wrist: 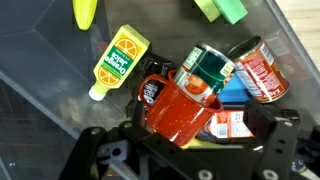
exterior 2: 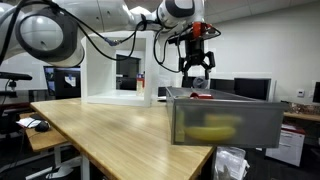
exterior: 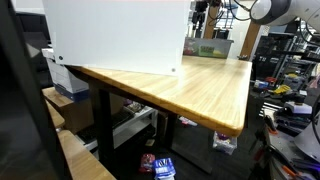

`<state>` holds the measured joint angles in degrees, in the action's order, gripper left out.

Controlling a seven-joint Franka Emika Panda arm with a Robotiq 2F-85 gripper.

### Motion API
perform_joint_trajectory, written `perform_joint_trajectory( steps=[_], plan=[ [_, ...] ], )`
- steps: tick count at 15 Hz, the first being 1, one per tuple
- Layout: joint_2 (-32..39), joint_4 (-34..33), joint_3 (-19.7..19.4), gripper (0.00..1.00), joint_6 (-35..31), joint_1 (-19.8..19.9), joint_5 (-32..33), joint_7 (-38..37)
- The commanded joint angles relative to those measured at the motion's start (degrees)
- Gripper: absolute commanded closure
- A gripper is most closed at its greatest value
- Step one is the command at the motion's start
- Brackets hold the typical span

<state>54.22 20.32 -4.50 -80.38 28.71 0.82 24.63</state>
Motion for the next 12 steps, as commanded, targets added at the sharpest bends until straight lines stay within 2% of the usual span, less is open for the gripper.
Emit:
perform_joint_trajectory(
  steps=[1, 8, 12],
  plan=[
    [-0.68, 1.19, 0.14, 0.00, -0.69, -0.09, 0.19, -0.22],
    [-0.68, 1.19, 0.09, 0.00, -0.90, -0.20, 0.20, -0.28],
    [-0.60, 0.72, 0.01, 0.00, -2.52, -0.61, 0.06, -2.74]
  ],
)
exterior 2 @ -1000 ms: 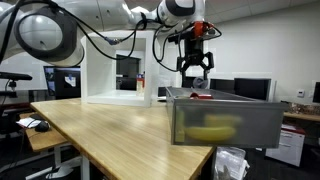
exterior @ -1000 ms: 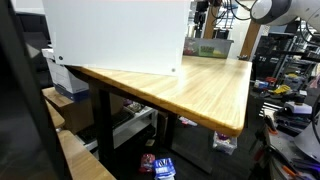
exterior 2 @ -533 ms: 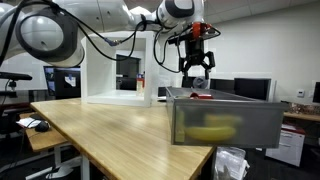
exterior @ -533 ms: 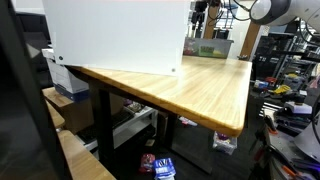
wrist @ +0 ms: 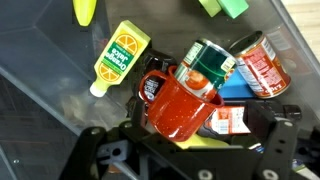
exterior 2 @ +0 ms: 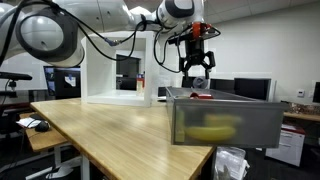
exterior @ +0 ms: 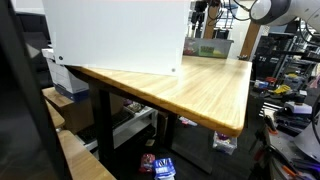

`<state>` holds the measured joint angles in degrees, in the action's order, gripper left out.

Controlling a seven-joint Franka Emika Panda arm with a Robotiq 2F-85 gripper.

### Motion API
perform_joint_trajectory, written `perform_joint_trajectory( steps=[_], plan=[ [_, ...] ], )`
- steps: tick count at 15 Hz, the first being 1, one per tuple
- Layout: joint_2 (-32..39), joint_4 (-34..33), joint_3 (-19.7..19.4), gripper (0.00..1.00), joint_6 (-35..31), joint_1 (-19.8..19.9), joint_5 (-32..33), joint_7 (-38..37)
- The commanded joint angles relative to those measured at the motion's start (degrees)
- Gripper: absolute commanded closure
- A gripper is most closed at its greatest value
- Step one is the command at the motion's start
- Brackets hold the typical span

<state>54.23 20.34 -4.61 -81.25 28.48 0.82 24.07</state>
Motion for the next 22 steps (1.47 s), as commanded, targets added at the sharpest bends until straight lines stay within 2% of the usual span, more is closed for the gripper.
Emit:
perform_joint_trajectory(
  steps=[1, 11, 22],
  plan=[
    [-0.71, 0.69, 0.21, 0.00, -1.82, -0.45, -0.05, -2.44],
    [-1.00, 0.97, 0.18, 0.00, -2.12, -1.84, 0.31, -2.56],
    [-2.10, 1.52, 0.30, 0.00, 1.07, -2.72, 0.62, 0.85]
  ],
)
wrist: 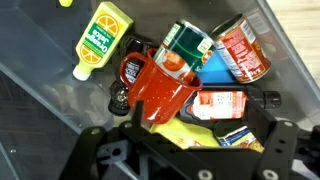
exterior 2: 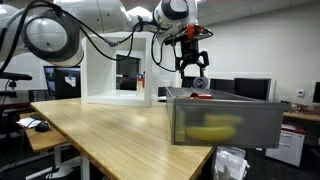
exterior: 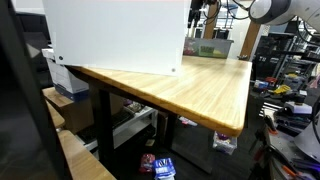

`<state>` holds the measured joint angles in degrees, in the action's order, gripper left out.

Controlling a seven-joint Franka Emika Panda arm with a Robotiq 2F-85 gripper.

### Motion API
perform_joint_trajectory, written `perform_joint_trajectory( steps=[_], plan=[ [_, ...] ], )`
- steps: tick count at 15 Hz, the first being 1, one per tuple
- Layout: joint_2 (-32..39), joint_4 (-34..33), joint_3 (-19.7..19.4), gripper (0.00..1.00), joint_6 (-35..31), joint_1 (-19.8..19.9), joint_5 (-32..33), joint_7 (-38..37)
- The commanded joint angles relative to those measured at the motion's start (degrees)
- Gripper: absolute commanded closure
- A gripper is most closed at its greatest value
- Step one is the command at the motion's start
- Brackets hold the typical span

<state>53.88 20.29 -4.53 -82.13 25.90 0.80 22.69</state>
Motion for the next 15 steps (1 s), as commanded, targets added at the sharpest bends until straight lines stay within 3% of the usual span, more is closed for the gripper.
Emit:
perform_joint_trajectory(
  steps=[1, 15],
  plan=[
    [-1.81, 1.55, 0.22, 0.00, 2.26, -0.13, 0.68, 2.57],
    [-3.36, 1.41, -0.31, 0.00, 5.20, -0.15, 2.38, 9.58]
  ],
)
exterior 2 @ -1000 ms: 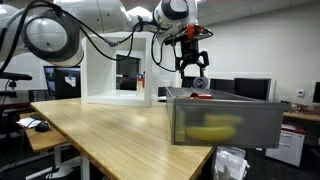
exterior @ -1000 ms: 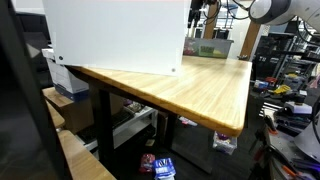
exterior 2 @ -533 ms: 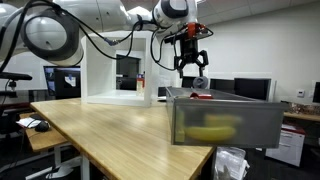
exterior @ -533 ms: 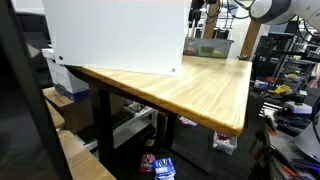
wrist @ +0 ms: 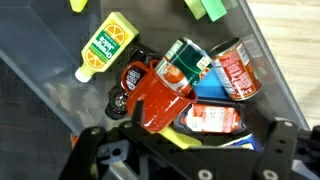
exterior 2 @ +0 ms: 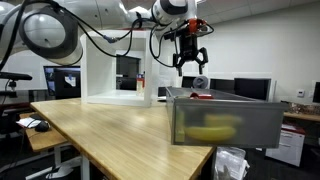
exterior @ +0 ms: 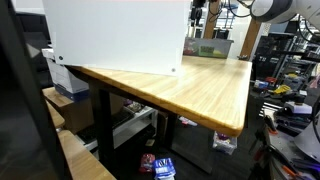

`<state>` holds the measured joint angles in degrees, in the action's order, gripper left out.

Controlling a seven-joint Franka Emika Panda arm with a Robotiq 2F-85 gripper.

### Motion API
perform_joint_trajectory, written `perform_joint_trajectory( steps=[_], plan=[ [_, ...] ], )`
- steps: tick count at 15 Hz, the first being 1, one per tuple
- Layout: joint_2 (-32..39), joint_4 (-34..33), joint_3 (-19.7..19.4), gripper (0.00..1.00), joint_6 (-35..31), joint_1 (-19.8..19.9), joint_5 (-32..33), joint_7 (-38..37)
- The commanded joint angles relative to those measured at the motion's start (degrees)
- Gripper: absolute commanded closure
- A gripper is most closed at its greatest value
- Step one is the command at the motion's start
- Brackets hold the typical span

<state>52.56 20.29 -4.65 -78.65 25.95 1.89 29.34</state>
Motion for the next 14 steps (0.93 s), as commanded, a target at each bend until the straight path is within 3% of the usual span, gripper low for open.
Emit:
perform_joint_trajectory(
  steps=[1, 14],
  plan=[
    [-2.20, 1.40, -0.27, 0.00, 1.92, -0.24, 1.47, 3.40],
    [-4.48, 1.04, -0.38, 0.00, 2.28, -0.56, 2.38, 5.81]
  ],
)
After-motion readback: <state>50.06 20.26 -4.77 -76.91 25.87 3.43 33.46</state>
